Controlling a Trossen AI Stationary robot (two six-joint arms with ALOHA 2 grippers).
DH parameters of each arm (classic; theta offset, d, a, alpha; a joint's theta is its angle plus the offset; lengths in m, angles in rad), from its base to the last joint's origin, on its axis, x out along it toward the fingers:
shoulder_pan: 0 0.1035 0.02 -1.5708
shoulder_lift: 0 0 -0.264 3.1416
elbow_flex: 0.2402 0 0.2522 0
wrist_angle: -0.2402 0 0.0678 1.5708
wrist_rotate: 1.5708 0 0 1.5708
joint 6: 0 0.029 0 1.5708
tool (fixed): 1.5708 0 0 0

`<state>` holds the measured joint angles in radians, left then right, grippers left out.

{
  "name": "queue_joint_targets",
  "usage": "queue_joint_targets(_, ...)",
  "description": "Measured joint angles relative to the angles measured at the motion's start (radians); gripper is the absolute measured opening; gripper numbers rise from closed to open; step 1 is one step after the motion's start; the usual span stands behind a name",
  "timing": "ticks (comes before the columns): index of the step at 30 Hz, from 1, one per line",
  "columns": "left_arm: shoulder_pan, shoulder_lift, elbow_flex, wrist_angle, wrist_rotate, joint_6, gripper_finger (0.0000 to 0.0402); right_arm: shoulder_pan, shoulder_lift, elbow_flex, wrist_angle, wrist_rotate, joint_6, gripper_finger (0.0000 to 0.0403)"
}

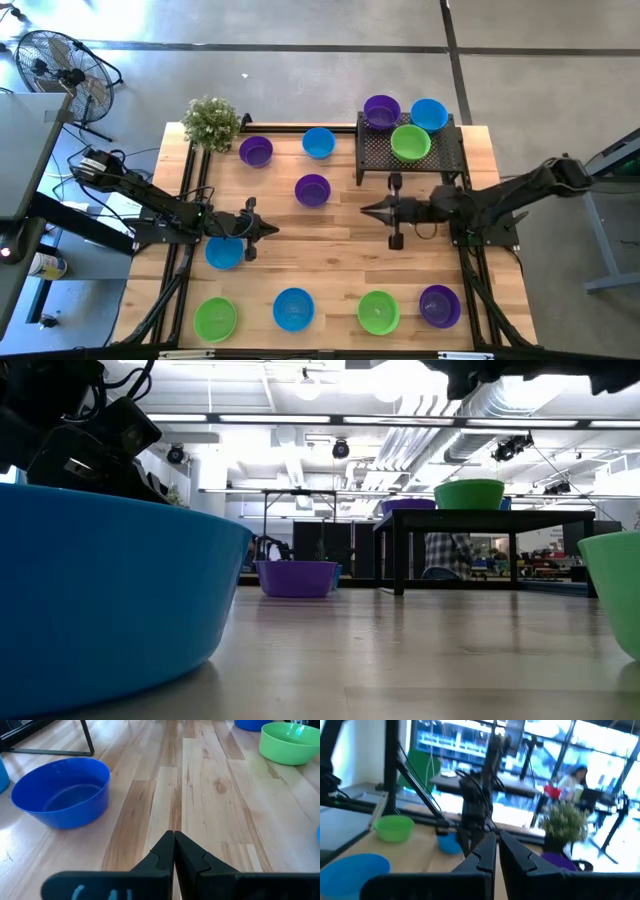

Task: Pick & Place Mini bowls
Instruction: Stack the blue bowl on the other blue bowl on the shelf

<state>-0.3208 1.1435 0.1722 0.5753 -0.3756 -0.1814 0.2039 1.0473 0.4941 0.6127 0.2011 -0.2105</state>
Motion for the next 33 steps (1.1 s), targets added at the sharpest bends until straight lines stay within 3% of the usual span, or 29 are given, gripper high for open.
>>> queue_joint_targets(2, 0.000, 0.000, 0.009, -0.014, 0.009, 0.000, 0.0003, 0.024, 0.000, -0.020, 0.059, 0.013, -0.023, 0.0012)
queue_joint_targets(4, 0.000, -0.003, 0.045, -0.081, 0.086, 0.003, 0.0003, 0.042, 0.000, -0.036, 0.111, 0.029, -0.039, 0.0012)
queue_joint_targets(6, -0.005, -0.016, 0.103, -0.228, 0.187, 0.003, 0.0003, 0.055, 0.000, -0.046, 0.145, 0.040, -0.045, 0.0012)
queue_joint_targets(8, -0.029, -0.026, 0.187, -0.420, 0.221, -0.019, 0.0003, 0.064, 0.000, -0.050, 0.160, 0.040, -0.053, 0.0012)
queue_joint_targets(12, -0.114, -0.026, 0.372, -0.799, 0.145, -0.092, 0.0003, 0.078, 0.000, -0.051, 0.161, 0.053, -0.060, 0.0012)
queue_joint_targets(21, -0.271, 0.013, 0.660, -1.305, 0.109, -0.478, 0.0009, 0.087, 0.000, -0.051, 0.156, 0.081, -0.060, 0.0012)
queue_joint_targets(28, -0.380, 0.066, 0.688, -1.613, 0.164, -0.844, 0.0094, 0.087, 0.000, -0.051, 0.155, 0.081, -0.060, 0.0012)
queue_joint_targets(33, -0.461, 0.126, 0.678, -1.629, 0.152, -0.920, 0.0165, 0.087, 0.000, -0.051, 0.155, 0.081, -0.060, 0.0012)
